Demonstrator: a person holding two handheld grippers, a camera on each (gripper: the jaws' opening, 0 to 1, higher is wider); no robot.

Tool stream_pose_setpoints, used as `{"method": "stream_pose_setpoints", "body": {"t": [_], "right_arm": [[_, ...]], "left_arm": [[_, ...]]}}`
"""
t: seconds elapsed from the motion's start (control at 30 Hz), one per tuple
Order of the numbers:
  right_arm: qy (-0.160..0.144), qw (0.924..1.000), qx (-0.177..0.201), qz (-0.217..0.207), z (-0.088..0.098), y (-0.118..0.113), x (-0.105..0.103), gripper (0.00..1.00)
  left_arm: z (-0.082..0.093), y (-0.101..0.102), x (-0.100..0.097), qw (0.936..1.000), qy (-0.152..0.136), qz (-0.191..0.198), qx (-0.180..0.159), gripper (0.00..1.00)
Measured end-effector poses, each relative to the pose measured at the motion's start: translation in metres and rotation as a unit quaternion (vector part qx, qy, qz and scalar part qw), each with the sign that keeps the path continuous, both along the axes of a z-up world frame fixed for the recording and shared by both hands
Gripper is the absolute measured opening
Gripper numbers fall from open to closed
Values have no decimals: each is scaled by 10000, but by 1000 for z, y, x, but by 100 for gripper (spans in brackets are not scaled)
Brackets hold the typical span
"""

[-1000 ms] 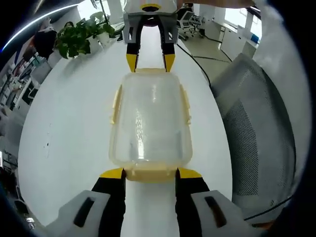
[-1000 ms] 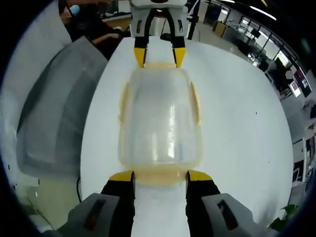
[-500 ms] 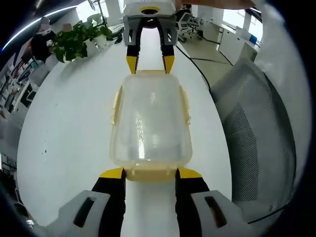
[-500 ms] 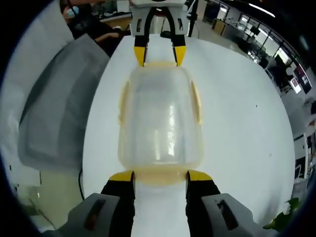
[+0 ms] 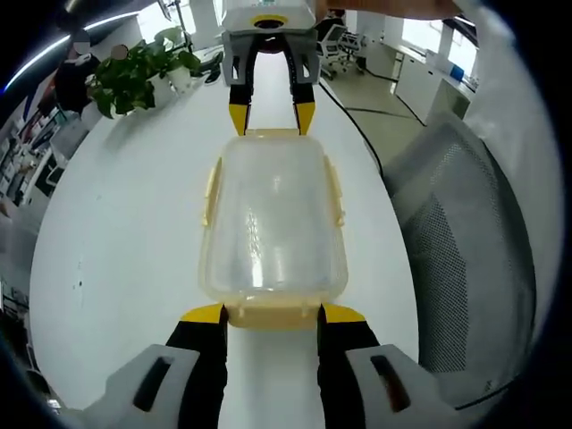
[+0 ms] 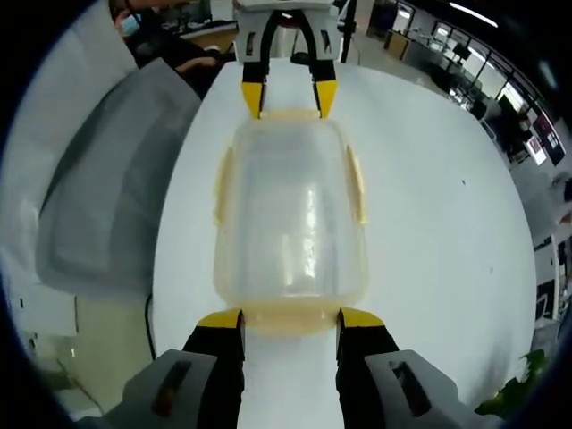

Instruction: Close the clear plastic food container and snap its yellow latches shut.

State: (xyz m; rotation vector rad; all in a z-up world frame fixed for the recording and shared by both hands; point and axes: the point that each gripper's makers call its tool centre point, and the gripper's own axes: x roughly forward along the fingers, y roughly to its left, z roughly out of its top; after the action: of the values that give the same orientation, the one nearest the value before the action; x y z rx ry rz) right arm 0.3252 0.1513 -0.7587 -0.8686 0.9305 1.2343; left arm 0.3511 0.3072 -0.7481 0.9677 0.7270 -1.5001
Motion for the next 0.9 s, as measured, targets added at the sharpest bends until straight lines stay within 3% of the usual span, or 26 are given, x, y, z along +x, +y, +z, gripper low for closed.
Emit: {"method": "stream_pose_setpoints", "body": {"t": [0.53,0.9], "right_arm": [[140,9999,-53,-25,-7,-13,-4,38],[243,9997,-38,-24,-11,-10,-2,38]], "left_arm": [[-6,-14,-2,9999,96,-43,-25,38],[-15,-10,0,9998,184,-37,-26,38]]}}
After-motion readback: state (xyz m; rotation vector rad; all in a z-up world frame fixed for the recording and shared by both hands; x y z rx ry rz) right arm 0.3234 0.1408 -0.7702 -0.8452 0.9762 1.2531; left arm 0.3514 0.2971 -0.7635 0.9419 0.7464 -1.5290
